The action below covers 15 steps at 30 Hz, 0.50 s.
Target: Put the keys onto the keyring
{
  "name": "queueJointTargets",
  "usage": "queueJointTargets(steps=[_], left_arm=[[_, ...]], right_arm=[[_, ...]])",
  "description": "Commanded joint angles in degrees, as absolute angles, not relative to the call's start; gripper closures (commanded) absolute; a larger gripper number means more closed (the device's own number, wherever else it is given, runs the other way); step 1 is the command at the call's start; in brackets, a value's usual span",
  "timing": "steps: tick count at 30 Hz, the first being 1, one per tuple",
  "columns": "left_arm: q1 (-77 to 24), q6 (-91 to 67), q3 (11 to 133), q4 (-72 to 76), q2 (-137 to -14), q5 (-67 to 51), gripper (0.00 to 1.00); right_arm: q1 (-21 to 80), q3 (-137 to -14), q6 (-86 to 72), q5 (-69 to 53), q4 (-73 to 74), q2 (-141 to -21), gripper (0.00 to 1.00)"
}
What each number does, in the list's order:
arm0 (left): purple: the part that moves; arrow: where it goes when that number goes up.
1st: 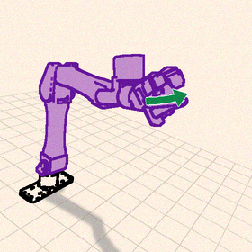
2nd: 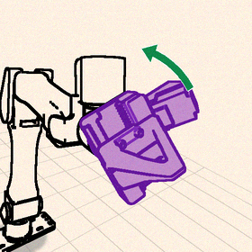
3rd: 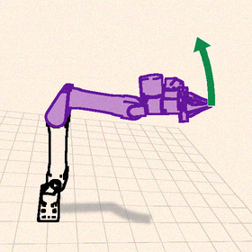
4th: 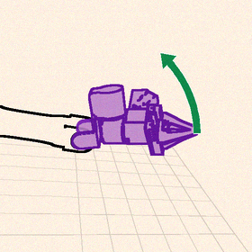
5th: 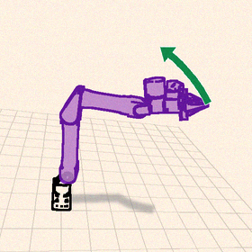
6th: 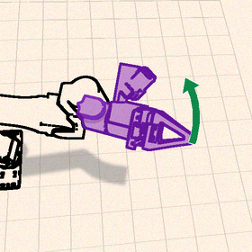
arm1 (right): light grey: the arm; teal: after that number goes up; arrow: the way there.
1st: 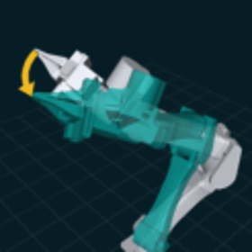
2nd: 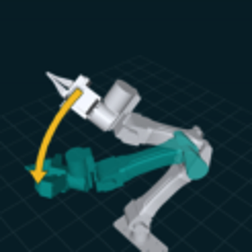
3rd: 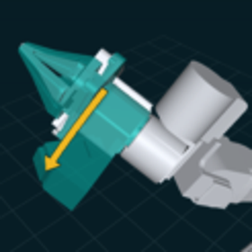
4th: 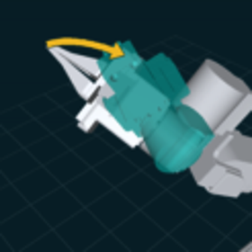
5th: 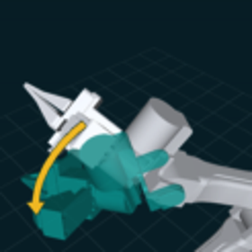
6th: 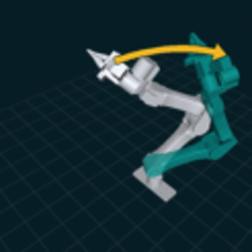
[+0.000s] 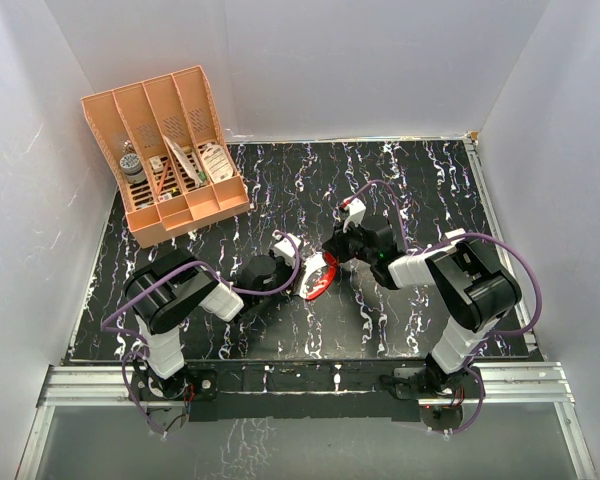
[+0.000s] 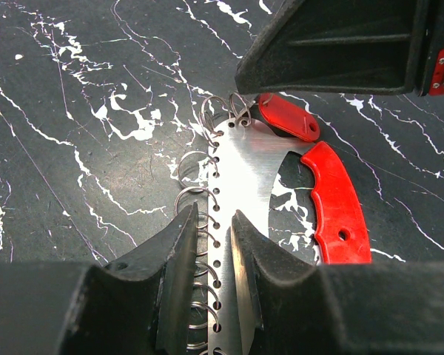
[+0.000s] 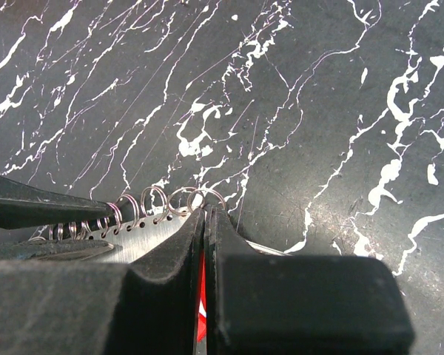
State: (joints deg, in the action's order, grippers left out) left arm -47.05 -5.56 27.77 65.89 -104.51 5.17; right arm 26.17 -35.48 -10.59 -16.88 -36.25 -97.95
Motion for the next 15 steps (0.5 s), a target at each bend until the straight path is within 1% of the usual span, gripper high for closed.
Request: queueJointTargets(steps=[1, 15], left_arm=[[-47.11, -5.32, 28.42, 64.34, -104.85, 5.19, 0.76], [-47.11, -5.23, 28.33, 64.34, -104.68, 5.18, 0.76]], right_arm=[[26.02, -38.19, -10.20, -17.37, -40.03, -98.69, 1.00], [26.02, -38.21, -10.02, -17.74, -39.19, -98.70, 1.00]])
